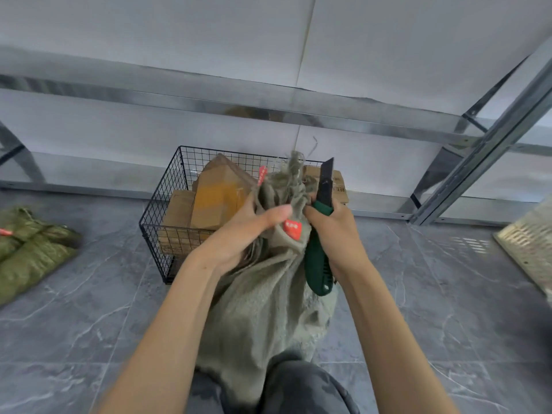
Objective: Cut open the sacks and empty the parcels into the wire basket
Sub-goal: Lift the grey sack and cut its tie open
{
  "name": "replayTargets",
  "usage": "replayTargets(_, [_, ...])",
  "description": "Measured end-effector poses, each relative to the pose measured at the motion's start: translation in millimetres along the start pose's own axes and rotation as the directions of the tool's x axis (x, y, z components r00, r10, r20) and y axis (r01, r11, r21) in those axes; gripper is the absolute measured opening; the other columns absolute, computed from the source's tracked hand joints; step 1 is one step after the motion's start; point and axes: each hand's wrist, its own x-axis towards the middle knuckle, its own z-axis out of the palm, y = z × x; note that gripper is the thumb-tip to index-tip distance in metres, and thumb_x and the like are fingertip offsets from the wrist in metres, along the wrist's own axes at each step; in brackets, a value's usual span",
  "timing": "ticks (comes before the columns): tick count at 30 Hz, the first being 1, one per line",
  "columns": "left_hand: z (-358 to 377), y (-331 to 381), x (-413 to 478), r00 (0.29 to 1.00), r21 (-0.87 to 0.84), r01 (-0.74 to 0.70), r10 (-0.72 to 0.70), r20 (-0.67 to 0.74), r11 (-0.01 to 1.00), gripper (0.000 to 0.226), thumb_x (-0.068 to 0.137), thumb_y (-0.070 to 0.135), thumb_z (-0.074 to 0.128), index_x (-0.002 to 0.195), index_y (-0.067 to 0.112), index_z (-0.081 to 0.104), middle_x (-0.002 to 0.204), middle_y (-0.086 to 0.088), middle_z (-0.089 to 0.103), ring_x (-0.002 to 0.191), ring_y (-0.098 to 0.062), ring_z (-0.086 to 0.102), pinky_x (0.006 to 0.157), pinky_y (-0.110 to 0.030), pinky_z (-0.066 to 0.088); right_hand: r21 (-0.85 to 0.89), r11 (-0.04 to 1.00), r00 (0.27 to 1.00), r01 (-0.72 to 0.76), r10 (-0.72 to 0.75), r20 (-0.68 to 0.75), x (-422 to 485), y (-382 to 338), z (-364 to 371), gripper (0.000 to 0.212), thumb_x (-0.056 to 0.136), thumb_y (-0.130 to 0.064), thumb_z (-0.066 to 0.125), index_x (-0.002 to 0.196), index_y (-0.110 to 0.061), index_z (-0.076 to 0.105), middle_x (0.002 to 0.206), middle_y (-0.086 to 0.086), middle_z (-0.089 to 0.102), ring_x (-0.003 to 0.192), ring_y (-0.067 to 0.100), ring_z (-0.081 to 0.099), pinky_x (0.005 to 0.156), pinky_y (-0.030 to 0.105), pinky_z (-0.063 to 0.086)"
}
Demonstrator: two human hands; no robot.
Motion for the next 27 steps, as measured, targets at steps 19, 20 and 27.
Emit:
replayTargets(19, [-7, 18, 16, 0.977, -0.056, -0.158, 0.148, -0.152, 0.986, 0.027, 0.088, -0.002, 0.057, 0.108, 0.012, 0.067, 0.103, 0.000, 0.073, 0.098, -0.014, 0.068, 0.080, -0.026, 0.054, -0.174, 0.977, 0.984, 0.123, -0.098, 0.146, 40, -65, -3, 0.018, 0.087, -0.015, 0.068, 0.103, -0.008, 0.066, 0.057, -0.003, 0.058, 0.040, 0.010, 0.049, 0.044, 0.023, 0.045])
replayTargets(20, [-5, 31, 15, 0.977, -0.088, -0.148, 0.132, -0.167, 0.985, 0.027, 0.088, -0.001, 0.057, 0.111, 0.009, 0.066, 0.104, -0.003, 0.072, 0.098, -0.017, 0.068, 0.080, -0.028, 0.054, -0.178, 0.978, 0.986, 0.110, -0.085, 0.145, 40, -76, -4, 0.025, 0.086, -0.018, 0.069, 0.109, -0.010, 0.065, 0.058, -0.005, 0.060, 0.041, 0.010, 0.050, 0.045, 0.023, 0.046])
replayTargets(27, [23, 140, 3, 0.947, -0.193, -0.086, 0.020, -0.321, 0.977, 0.024, 0.084, 0.000, 0.063, 0.104, 0.011, 0.069, 0.094, -0.003, 0.074, 0.092, -0.020, 0.070, 0.076, -0.031, 0.058, -0.252, 0.963, 0.993, 0.101, -0.083, 0.079, 22, -177, -20, 0.060, 0.080, -0.043, 0.072, 0.134, -0.033, 0.047, 0.116, -0.006, 0.061, 0.059, 0.009, 0.055, 0.061, 0.028, 0.052])
